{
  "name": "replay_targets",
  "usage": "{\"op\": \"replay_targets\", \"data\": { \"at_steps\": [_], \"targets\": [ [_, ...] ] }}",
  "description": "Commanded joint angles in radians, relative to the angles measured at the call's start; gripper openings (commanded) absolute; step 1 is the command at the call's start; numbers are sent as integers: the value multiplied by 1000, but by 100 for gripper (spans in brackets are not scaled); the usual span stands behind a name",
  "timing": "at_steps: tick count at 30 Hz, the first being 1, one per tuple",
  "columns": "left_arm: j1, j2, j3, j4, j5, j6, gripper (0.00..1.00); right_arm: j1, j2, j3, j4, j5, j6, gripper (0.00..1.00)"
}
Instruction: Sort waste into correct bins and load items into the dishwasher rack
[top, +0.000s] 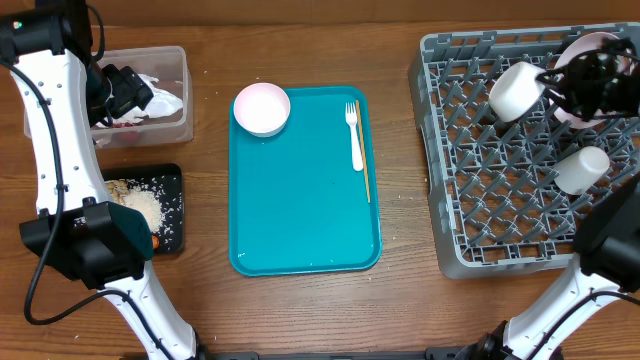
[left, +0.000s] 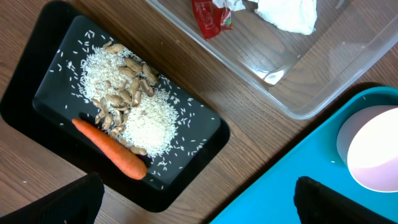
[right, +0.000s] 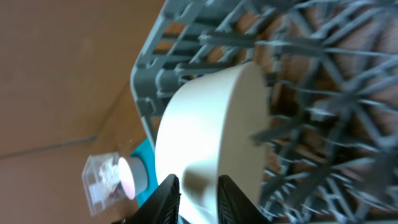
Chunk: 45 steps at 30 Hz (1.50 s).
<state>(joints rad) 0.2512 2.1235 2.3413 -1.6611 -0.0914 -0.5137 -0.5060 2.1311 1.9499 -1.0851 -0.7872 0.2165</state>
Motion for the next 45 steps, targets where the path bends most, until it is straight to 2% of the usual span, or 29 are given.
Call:
{"op": "replay_targets", "data": {
  "at_steps": [1, 2, 3, 5, 6, 11, 13, 16, 18, 19, 25, 37, 45],
  "targets": [
    [3, -1, -5, 1, -13, 19, 100, -32, -11, 128, -89, 193, 1, 25],
    [3, -1, -5, 5, -13, 19, 100, -33, -11, 157, -119, 238, 1, 26],
    [3, -1, -5, 8, -13, 19, 100, -34, -12, 197, -161, 291, 1, 31],
    [3, -1, -5, 11, -12, 19, 100, -34, -13, 287, -246, 402, 26, 49],
    [3, -1, -5, 12, -12, 19, 100, -34, -13, 324, -279, 445, 43, 53],
    [3, -1, -5, 15, -12, 18, 100, 7, -13, 487, -426, 541, 49, 54],
    [3, -1, -5, 16, -10, 16, 100, 53, -10, 481, -433, 600, 49, 49],
    [3, -1, -5, 20, 10, 16, 100, 148, -4, 426, -403, 712, 50, 22],
    [3, -1, -5, 20, 14, 16, 100, 220, 14, 385, -370, 743, 50, 8],
    [3, -1, -5, 19, 14, 16, 100, 248, 24, 362, -346, 746, 50, 4],
    [3, -1, -5, 13, 13, 16, 100, 319, 72, 275, -252, 842, 103, 4],
    [3, -1, -5, 24, 13, 16, 100, 249, 108, 259, -318, 846, 97, 4],
    [3, -1, -5, 23, 13, 16, 100, 244, 108, 200, -278, 837, 95, 4]
  ]
}}
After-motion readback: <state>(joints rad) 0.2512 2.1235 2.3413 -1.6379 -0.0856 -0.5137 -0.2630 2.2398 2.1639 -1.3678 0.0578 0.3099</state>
